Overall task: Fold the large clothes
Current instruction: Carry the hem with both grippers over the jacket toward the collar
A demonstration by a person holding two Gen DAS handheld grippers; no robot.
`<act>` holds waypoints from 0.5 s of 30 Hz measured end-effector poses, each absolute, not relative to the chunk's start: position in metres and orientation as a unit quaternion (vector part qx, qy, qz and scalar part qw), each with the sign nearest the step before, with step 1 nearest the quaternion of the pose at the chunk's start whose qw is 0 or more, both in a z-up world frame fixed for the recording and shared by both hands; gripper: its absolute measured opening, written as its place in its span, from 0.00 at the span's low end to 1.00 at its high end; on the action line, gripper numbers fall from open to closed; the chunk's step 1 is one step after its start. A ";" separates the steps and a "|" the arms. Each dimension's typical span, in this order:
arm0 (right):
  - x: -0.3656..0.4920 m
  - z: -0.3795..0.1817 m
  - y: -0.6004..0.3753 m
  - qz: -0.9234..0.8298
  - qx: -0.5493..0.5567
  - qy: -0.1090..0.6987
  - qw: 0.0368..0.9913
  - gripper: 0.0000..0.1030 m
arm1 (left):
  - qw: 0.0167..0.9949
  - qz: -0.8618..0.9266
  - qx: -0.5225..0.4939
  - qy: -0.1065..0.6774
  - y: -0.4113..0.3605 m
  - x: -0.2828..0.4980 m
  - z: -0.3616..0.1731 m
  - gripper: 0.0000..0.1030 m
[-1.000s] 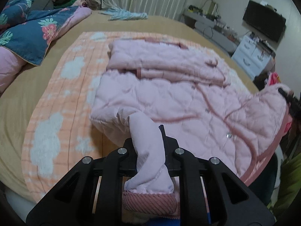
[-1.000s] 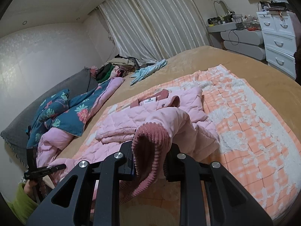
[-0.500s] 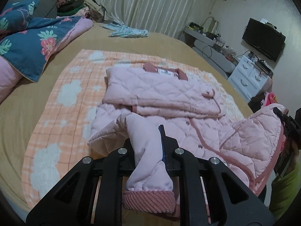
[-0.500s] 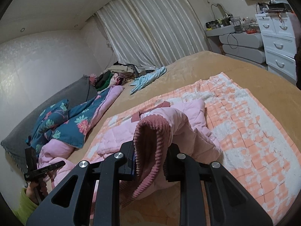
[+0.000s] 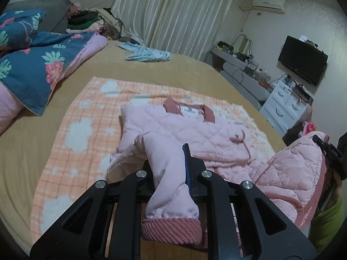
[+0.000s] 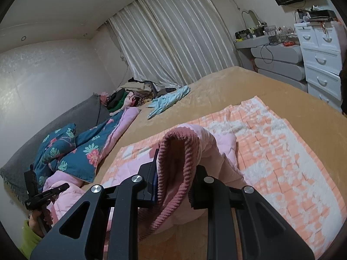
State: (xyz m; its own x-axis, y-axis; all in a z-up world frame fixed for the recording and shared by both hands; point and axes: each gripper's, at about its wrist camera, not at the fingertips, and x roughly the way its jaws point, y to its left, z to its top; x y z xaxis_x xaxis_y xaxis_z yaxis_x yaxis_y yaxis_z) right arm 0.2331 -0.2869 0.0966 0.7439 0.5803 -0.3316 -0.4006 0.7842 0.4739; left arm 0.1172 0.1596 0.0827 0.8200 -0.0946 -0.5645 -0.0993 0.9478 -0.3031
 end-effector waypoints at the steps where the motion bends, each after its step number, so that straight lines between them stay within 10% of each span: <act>1: 0.236 0.100 -0.286 0.267 0.189 0.235 0.915 0.19 | 0.941 0.002 -0.163 0.298 0.161 0.119 0.085 0.08; 15: 0.277 0.115 -0.274 0.232 0.170 0.225 0.931 0.19 | 0.946 0.030 -0.168 0.276 0.177 0.164 0.103 0.08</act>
State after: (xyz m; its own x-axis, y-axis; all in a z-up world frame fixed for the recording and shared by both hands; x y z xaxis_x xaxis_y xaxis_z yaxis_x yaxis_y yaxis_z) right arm 0.2772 -0.2745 0.1152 0.7912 0.5087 -0.3394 -0.3561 0.8345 0.4206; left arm 0.1641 0.1768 0.1032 0.8460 -0.0349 -0.5320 -0.1501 0.9419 -0.3005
